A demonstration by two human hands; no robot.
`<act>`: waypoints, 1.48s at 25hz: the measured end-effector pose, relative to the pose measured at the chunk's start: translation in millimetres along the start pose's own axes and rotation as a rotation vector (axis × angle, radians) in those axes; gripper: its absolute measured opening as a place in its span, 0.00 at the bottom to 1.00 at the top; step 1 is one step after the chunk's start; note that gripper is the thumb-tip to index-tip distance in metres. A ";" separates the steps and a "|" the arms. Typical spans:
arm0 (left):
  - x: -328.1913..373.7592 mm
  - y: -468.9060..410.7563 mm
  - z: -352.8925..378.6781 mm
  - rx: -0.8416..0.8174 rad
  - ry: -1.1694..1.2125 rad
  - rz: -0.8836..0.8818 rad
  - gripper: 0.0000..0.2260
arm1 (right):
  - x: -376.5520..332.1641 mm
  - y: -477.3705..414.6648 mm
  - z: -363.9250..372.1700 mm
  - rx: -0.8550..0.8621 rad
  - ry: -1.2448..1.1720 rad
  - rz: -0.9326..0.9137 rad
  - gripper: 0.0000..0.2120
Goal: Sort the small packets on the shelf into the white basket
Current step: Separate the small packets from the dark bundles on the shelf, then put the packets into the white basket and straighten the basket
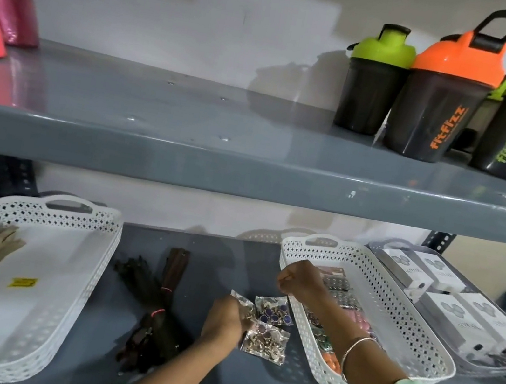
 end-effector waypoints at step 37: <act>-72.2 29.2 -188.3 0.378 -0.249 -0.063 0.17 | -122.9 19.5 111.5 -0.025 -0.639 0.165 0.15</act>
Point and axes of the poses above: each hand's wrist, its own y-axis away from the middle knuckle, its own z-axis out of the palm, x = y × z, the point moved 7 cm from there along -y, towards the middle knuckle, and after that the axes turned 14 degrees about y, right-handed, at the moved point
